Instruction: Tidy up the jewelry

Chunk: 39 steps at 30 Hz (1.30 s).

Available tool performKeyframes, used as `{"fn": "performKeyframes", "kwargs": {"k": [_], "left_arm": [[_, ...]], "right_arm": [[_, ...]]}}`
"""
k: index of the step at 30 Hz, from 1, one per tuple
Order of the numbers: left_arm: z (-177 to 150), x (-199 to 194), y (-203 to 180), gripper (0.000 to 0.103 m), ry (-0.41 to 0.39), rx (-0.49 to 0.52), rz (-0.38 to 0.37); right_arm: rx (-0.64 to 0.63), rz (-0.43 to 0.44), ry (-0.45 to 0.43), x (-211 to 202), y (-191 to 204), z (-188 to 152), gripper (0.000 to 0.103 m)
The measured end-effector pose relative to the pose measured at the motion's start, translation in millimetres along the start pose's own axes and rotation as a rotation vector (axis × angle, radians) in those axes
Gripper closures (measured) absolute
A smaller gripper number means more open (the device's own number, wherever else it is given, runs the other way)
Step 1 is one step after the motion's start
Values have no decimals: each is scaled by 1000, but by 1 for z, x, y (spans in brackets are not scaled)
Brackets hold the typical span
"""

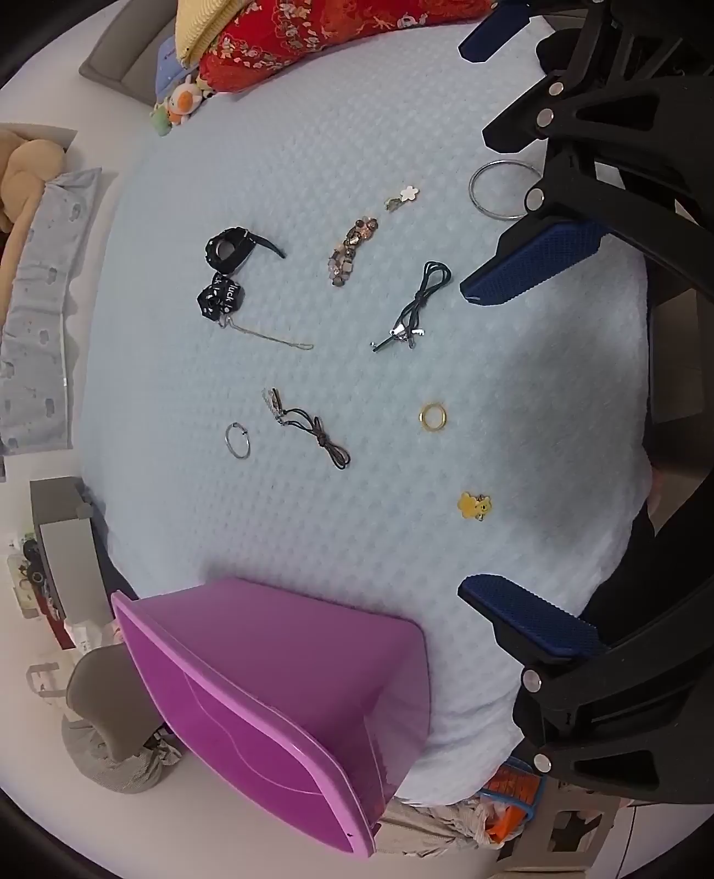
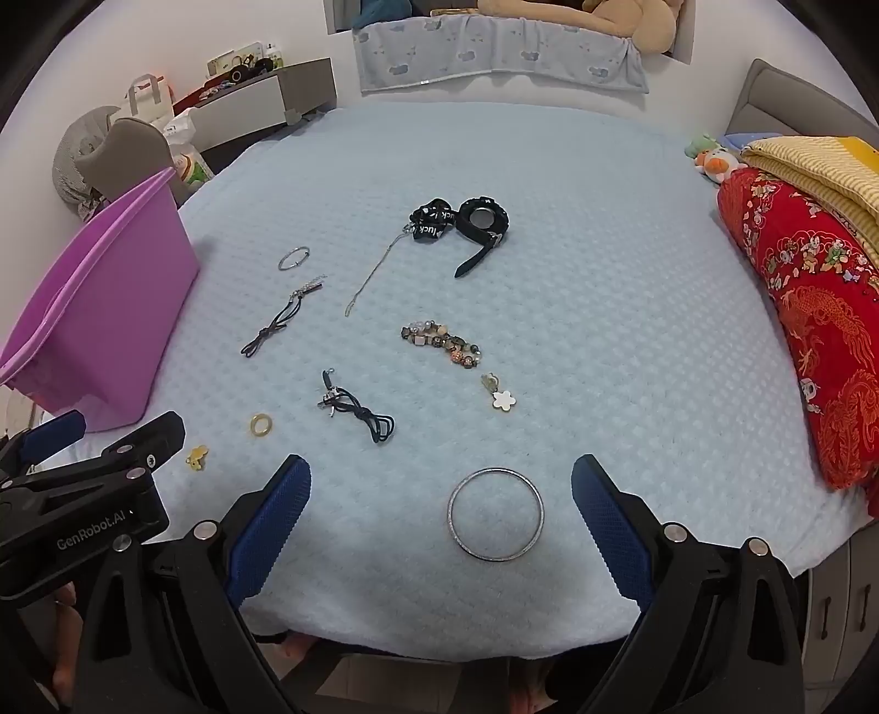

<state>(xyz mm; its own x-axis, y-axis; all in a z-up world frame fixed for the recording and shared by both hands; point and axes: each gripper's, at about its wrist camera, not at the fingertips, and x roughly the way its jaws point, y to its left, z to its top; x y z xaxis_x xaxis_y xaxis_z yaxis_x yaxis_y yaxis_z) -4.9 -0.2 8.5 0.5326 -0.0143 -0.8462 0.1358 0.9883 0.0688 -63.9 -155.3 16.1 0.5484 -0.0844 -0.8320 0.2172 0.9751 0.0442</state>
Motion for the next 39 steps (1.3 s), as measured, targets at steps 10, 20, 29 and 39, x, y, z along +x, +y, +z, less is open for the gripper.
{"fn": "performKeyframes", "kwargs": {"k": [10, 20, 29, 39], "left_arm": [[-4, -5, 3, 6, -7, -7, -2], [-7, -8, 3, 6, -15, -9, 3], [-8, -11, 6, 6, -19, -13, 2], [-10, -14, 8, 6, -25, -17, 2]], "right_arm": [[1, -4, -4, -3, 6, 0, 11], [2, 2, -15, -9, 4, -3, 11], [-1, 3, -21, -14, 4, -5, 11], [-2, 3, -24, -16, 4, -4, 11]]}}
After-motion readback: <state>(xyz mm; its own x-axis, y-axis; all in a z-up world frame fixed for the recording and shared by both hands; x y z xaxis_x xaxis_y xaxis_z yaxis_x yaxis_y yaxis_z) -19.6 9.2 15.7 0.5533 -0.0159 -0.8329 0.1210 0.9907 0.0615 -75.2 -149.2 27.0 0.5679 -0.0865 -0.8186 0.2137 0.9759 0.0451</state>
